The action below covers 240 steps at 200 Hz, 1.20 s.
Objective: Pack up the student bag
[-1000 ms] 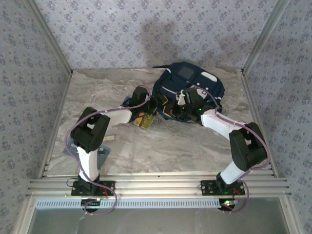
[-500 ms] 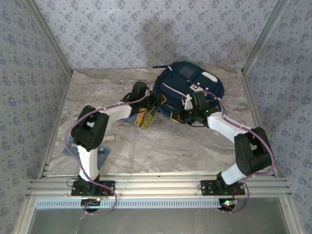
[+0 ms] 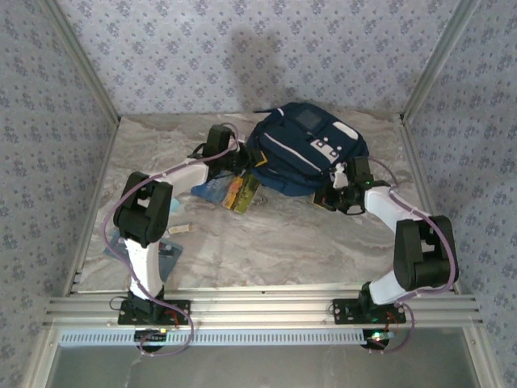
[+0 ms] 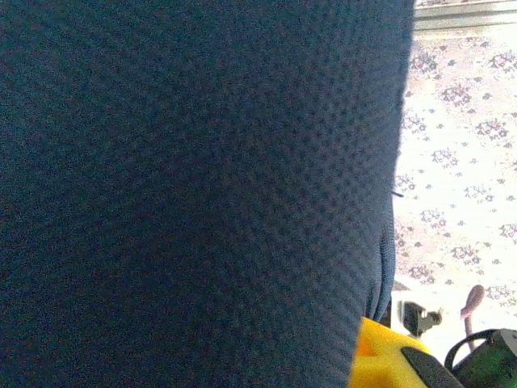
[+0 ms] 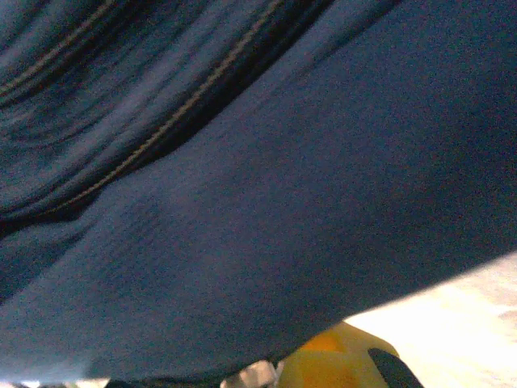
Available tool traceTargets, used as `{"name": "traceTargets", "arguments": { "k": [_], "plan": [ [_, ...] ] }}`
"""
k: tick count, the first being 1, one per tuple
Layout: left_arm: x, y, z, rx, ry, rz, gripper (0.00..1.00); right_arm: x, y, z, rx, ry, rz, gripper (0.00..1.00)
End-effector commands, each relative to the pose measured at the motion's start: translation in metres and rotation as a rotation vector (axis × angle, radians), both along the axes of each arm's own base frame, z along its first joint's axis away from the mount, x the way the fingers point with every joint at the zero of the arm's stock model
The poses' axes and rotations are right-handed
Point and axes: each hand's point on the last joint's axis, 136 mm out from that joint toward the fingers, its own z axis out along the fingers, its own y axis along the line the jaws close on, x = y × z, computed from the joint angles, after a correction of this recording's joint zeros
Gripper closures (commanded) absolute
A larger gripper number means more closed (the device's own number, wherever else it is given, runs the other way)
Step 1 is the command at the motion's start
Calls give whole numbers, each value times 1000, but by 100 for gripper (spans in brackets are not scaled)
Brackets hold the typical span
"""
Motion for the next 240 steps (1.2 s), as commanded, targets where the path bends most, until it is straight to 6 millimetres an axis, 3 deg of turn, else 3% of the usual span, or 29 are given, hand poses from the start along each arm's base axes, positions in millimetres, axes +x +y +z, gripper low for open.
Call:
{"name": "traceTargets", "arguments": {
  "k": [1, 53, 97, 113, 128, 161, 186, 207, 240],
  "plan": [
    [39, 33, 42, 4, -163, 87, 100, 1, -48, -21, -197, 66, -57, 100],
    [31, 46, 57, -3, -176, 74, 100, 33, -112, -23, -421, 36, -180, 100],
    [25, 43, 58, -16, -163, 58, 100, 56, -143, -21, -516, 50, -221, 100],
    [26, 44, 57, -6, -164, 76, 100, 64, -137, -12, -484, 30, -210, 100],
    [22, 34, 55, -11, -166, 89, 100, 67, -111, 2, -356, -15, -186, 100],
    [19, 10, 48, -66, -176, 197, 100, 46, -67, 28, -135, -62, -176, 56],
    [20, -5, 40, -99, -176, 275, 100, 16, -58, 27, -64, -37, -203, 47],
    [19, -16, 37, -132, -163, 297, 100, -4, -62, 24, -64, -32, -262, 38],
    [-7, -36, 32, -108, -160, 286, 99, -4, -77, 22, -64, -92, -394, 19]
  ]
}}
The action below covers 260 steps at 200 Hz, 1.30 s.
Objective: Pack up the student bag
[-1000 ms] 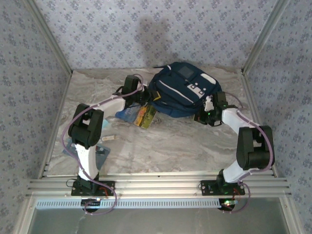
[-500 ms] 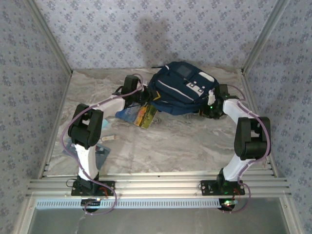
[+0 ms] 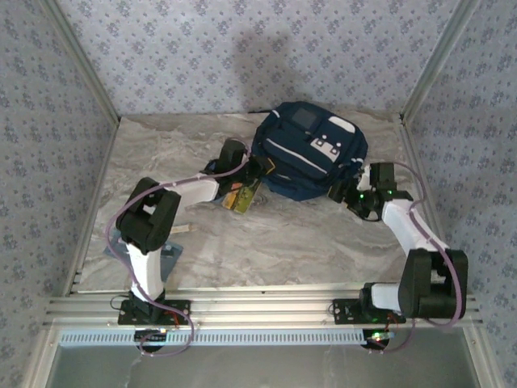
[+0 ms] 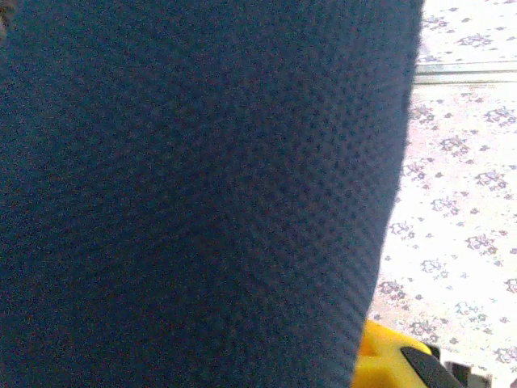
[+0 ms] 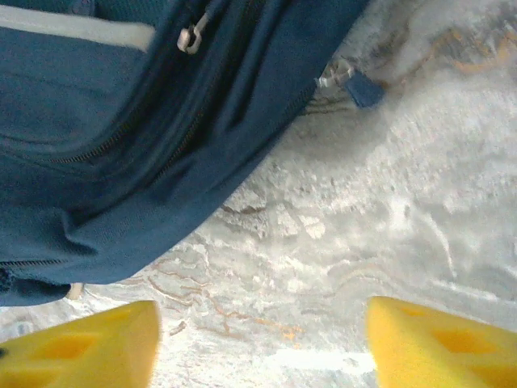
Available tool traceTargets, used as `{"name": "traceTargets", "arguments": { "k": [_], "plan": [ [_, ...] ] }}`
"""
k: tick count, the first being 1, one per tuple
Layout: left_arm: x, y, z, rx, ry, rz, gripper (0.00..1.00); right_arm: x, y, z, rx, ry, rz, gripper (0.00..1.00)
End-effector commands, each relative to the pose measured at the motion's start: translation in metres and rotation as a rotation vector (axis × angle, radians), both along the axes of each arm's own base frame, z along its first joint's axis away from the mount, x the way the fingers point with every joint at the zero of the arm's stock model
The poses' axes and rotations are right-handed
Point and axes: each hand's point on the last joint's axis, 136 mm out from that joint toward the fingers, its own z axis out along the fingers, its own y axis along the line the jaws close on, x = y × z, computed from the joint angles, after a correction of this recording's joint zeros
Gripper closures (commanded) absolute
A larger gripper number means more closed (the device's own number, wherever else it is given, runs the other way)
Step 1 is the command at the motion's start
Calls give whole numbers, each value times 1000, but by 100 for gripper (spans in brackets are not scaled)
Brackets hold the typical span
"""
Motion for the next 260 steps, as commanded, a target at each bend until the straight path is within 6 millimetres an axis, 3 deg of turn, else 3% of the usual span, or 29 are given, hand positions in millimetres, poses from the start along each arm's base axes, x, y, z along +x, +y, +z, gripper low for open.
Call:
{"name": "traceTargets", "arguments": {
  "k": [1, 15, 38, 67, 91, 108, 135, 171, 175, 216, 260],
  "plan": [
    [10, -7, 44, -74, -143, 99, 99, 8, -11, 1, 17, -44, -118, 19],
    [-10, -18, 39, -65, -133, 87, 82, 17, -14, -1, 41, -53, -140, 14],
    [-46, -44, 32, -69, -93, 23, 32, 31, -18, -2, 47, -45, -142, 11],
    [-86, -69, 33, -26, -85, -111, 3, 37, -41, 11, -108, -48, -180, 8],
    [-101, -53, 37, 138, -154, -162, 2, 40, -52, 36, -224, -92, -193, 7],
    [-101, -24, 34, 269, -198, -125, 2, 46, -35, 52, -224, -134, -148, 7],
    [-88, 28, 33, 409, -217, -40, 0, 56, 21, 66, -226, -174, 35, 16],
    [-69, 96, 14, 499, -152, 86, 0, 74, 109, 75, -183, -221, 261, 23],
    [-68, 103, 12, 504, -146, 99, 0, 80, 119, 85, -179, -248, 280, 23],
    [-57, 168, -23, 495, -24, 246, 0, 113, 199, 66, -171, -236, 445, 36],
    [-58, 200, -41, 472, 15, 314, 1, 144, 261, 21, -176, -182, 556, 41]
  ]
}}
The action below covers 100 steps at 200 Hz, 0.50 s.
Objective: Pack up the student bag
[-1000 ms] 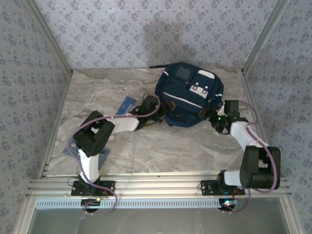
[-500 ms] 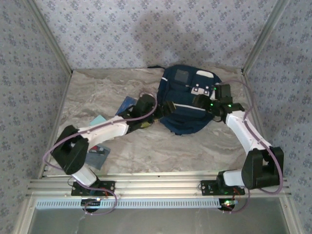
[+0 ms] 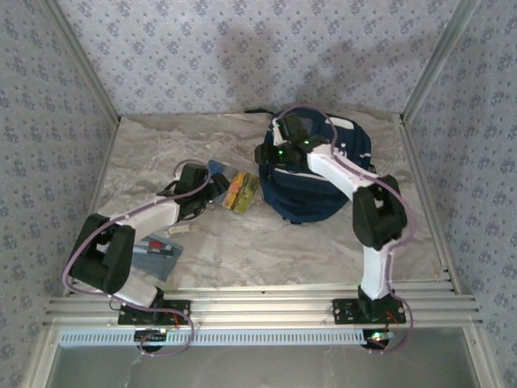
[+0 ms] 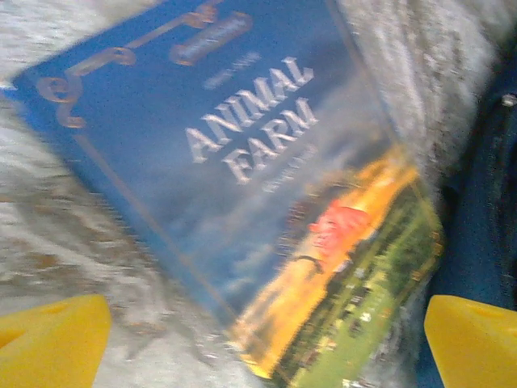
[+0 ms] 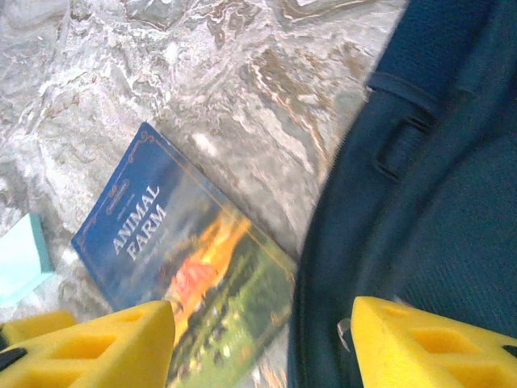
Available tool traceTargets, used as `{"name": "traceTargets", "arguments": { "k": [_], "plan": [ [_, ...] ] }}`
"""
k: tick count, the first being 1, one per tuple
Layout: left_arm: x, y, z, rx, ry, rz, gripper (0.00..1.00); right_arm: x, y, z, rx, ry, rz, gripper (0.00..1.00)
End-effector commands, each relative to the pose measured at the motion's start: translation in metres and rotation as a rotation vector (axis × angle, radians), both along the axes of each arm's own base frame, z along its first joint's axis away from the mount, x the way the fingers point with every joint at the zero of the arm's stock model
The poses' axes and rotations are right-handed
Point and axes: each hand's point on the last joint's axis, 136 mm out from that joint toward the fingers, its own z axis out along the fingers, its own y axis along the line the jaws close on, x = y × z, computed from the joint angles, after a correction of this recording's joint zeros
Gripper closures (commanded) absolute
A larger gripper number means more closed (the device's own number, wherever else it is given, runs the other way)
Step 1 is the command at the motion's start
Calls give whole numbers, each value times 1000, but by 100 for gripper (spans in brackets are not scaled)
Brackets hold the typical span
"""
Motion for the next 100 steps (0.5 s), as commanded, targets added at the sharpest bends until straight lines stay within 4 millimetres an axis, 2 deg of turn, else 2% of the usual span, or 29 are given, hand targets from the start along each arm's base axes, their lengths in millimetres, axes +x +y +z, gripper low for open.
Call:
{"name": "traceTargets", "arguments": {
  "k": [1, 23, 54, 76, 100],
  "plan": [
    [3, 4, 12, -54, -44, 16, 1, 3, 25, -27, -36, 51, 66, 41],
    [7, 7, 1, -91, -43, 22, 3, 17, 44, -48, -16, 76, 62, 42],
    [13, 4, -16, -176, -18, 37, 4, 31, 52, -74, -28, 100, 41, 43],
    [18, -1, -23, -199, -20, 27, 4, 32, 57, -89, -37, 128, 49, 44],
    [24, -5, -33, -219, -21, 28, 7, 22, 65, -100, -38, 156, 72, 49]
  ]
}}
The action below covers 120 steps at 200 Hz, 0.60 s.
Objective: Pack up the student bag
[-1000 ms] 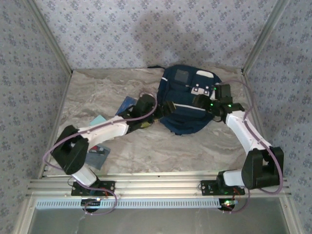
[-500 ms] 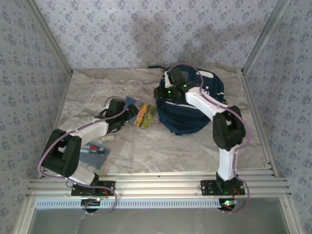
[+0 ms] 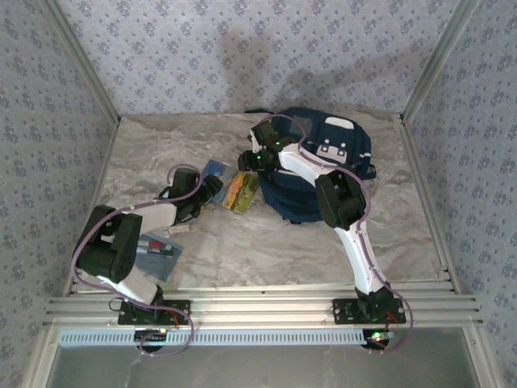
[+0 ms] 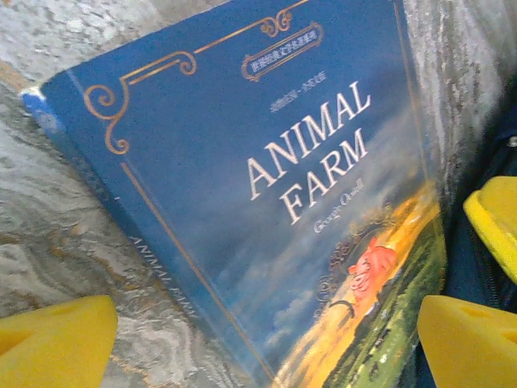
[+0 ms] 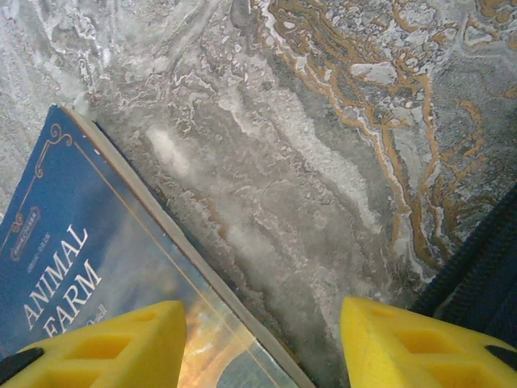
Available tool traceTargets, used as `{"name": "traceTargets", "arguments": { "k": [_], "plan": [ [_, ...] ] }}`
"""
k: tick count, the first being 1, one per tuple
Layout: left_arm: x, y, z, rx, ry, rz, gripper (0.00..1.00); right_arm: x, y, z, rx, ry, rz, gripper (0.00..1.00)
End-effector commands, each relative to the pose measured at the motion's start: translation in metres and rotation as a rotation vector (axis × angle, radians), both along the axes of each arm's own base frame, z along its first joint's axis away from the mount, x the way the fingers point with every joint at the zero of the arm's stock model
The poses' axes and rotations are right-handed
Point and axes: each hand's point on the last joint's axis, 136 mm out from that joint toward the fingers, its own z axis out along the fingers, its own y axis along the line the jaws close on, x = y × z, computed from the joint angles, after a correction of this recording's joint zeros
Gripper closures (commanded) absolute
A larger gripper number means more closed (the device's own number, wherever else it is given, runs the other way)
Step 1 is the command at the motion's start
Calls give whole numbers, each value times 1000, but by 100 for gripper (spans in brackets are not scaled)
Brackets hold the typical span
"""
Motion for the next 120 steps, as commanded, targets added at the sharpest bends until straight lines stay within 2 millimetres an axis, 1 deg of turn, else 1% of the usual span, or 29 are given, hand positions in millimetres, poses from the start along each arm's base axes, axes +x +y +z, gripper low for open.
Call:
{"name": "traceTargets", "arguments": {
  "k": [1, 36, 52, 63, 79, 98, 120],
  "plan": [
    [10, -13, -5, -72, -27, -18, 7, -10, 11, -10, 3, 47, 18, 49],
    [17, -16, -16, -83, -24, -12, 11, -29, 23, -26, -10, 78, 60, 51],
    [21, -19, -17, -89, -35, -24, 12, -37, 27, -34, -17, 93, 74, 54],
    [24, -22, -14, -99, -53, -37, 14, -41, 30, -38, -18, 104, 82, 55],
    [28, -27, -3, -119, -97, -56, 17, -47, 32, -46, -29, 120, 89, 56],
    [34, -31, 10, -125, -138, -72, 17, -52, 31, -55, -45, 138, 94, 56],
    [39, -37, 22, -139, -176, -90, 18, -57, 30, -61, -48, 151, 94, 57]
  ]
}}
